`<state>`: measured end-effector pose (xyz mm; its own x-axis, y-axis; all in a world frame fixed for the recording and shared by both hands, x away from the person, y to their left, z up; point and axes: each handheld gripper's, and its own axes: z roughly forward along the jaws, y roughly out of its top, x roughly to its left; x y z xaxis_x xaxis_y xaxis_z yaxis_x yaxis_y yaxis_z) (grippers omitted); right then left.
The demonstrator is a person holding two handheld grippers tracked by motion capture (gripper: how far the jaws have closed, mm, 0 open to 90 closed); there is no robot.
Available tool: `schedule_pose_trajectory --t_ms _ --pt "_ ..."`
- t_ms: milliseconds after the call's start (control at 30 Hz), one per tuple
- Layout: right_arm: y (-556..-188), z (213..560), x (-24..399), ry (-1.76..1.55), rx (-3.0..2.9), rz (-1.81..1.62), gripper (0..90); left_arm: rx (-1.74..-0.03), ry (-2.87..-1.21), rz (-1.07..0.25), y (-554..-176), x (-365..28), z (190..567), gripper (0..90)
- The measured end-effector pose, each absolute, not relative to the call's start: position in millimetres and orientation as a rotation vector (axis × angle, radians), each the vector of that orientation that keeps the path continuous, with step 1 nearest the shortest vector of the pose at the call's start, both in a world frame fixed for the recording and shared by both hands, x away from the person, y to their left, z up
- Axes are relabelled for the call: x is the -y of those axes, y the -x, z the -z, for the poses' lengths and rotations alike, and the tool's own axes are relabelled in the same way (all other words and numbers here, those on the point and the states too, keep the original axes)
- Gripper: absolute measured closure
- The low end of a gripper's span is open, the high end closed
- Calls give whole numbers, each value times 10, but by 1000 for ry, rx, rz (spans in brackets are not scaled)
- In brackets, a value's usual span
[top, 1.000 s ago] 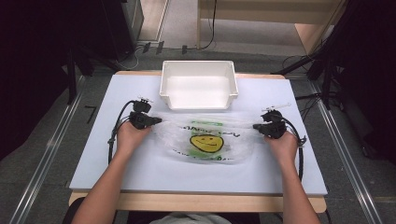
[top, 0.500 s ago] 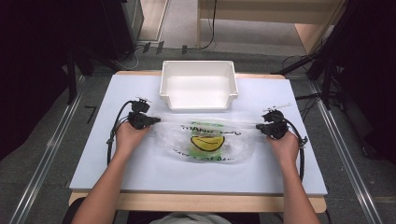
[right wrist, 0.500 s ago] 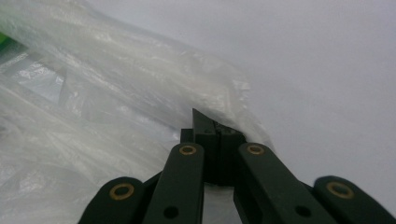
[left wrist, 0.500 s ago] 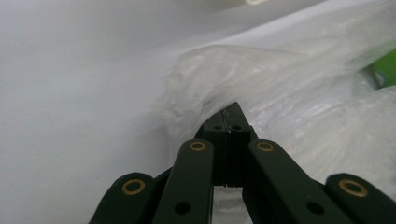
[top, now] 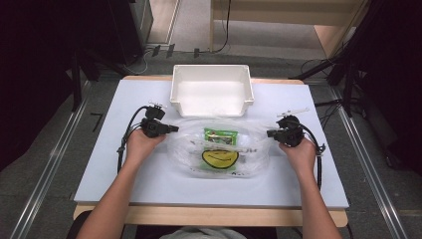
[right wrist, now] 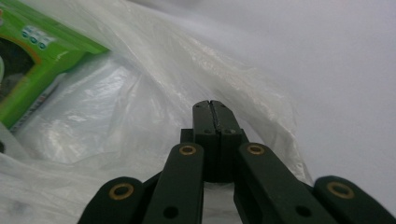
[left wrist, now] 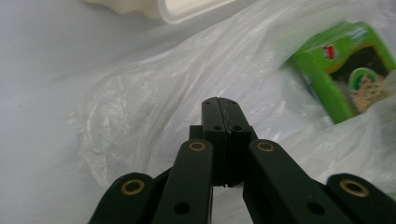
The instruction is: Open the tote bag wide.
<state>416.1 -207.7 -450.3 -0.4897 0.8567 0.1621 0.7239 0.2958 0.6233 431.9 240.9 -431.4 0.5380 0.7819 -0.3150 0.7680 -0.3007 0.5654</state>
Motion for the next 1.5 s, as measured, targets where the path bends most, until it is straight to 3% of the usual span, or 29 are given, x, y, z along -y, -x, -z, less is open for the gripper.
schedule_pose_trajectory --t_ms 533,733,800,1133,1233,1500 --pt "-4024 4135 2087 -1409 -2364 -1066 587 -1137 -2095 10 -4217 -2318 4016 831" --pt "-4041 4146 2017 -1381 -2400 -1095 550 -1113 -2102 25 -4220 -2219 4015 831" --pt "-4049 4161 1952 -1365 -2414 -1085 496 -1099 -2122 27 -4220 -2175 4011 831" --pt "-4025 4043 1835 -1301 -2417 -1121 517 -1072 -2144 47 -4235 -2016 3980 845" --pt "-4096 4048 1722 -1311 -2445 -1118 663 -1070 -2152 51 -4256 -1956 3968 867" --pt "-4317 4050 1438 -1291 -2472 -1161 870 -1058 -2166 81 -4380 -1807 3905 900"
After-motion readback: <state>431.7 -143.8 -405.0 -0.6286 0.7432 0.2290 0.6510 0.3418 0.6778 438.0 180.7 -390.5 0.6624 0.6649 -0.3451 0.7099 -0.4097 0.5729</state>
